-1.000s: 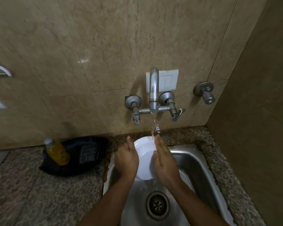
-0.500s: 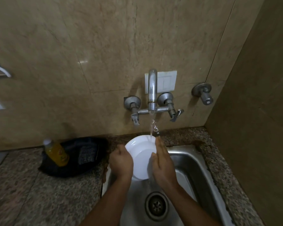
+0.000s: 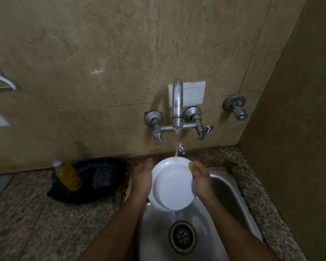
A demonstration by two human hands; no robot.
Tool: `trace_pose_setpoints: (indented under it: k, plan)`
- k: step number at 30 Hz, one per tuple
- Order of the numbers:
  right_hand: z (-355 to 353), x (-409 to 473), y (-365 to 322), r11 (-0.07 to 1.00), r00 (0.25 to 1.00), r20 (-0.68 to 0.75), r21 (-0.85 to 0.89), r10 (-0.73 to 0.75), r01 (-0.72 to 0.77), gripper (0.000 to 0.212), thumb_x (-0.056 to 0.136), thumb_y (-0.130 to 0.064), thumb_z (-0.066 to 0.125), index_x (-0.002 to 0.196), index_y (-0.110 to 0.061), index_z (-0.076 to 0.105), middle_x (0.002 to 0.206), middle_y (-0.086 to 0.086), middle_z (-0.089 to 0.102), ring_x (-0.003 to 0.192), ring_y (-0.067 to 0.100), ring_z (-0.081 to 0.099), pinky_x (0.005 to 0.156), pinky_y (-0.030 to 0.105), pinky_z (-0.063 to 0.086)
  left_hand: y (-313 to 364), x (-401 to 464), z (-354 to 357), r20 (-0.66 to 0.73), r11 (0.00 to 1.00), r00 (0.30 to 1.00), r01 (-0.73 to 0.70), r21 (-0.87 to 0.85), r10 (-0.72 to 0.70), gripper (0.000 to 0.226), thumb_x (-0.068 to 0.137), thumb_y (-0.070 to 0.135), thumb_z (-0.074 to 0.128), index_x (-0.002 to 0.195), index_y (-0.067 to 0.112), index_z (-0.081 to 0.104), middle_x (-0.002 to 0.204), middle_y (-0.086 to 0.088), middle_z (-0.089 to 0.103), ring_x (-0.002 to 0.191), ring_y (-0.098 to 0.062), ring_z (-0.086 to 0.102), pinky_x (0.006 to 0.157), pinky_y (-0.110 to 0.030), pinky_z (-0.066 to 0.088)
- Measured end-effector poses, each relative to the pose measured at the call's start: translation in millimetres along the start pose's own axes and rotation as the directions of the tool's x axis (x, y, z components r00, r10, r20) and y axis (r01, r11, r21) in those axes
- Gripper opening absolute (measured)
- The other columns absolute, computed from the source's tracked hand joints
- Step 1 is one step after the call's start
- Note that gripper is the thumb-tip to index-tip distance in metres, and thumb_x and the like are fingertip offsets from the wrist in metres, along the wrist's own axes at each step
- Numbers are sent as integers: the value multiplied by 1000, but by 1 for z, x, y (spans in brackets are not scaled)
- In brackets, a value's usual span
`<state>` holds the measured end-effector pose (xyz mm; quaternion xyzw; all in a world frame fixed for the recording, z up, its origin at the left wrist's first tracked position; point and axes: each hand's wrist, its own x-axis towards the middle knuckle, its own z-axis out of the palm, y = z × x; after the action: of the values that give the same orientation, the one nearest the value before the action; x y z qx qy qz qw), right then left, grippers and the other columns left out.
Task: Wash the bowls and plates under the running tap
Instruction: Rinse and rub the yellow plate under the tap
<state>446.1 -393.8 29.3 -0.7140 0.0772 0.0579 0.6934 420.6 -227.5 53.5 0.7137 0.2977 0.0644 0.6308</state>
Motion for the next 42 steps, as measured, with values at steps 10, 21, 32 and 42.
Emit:
trace_pose_setpoints:
  k: [10,21,32,42]
  plan:
    - [29,-29,-2,443,743,436,-608,-507,659,55,99,-32,27,149,-12,38,155,4,36,146,17,25,119,36,20,3,-3,16,-37,901,956,-261,347,291,59,96,55,42,71,12,73,69,-2,71,69,-17,67,73,-37,54]
    - [24,-29,10,675,840,207,-514,-501,529,55,98,-32,30,148,-11,40,155,-5,33,145,9,28,118,29,24,-2,-13,10,-156,934,951,-214,285,265,54,95,53,46,62,15,64,74,-6,70,76,-27,66,76,-38,53]
    - [19,-37,15,632,798,284,-494,-531,597,54,99,-34,32,151,-20,33,157,-8,28,147,6,20,120,24,16,-10,-10,-1,-268,992,955,-120,31,124,46,95,44,55,58,17,63,68,-2,67,70,-23,64,75,-37,52]
    - [14,-30,23,841,915,152,-361,-374,404,51,97,-46,39,147,-37,36,153,-10,38,140,6,34,114,39,34,-31,0,-7,-218,858,925,173,-484,-310,41,85,52,64,89,12,70,96,-11,73,88,-32,69,88,-50,55]
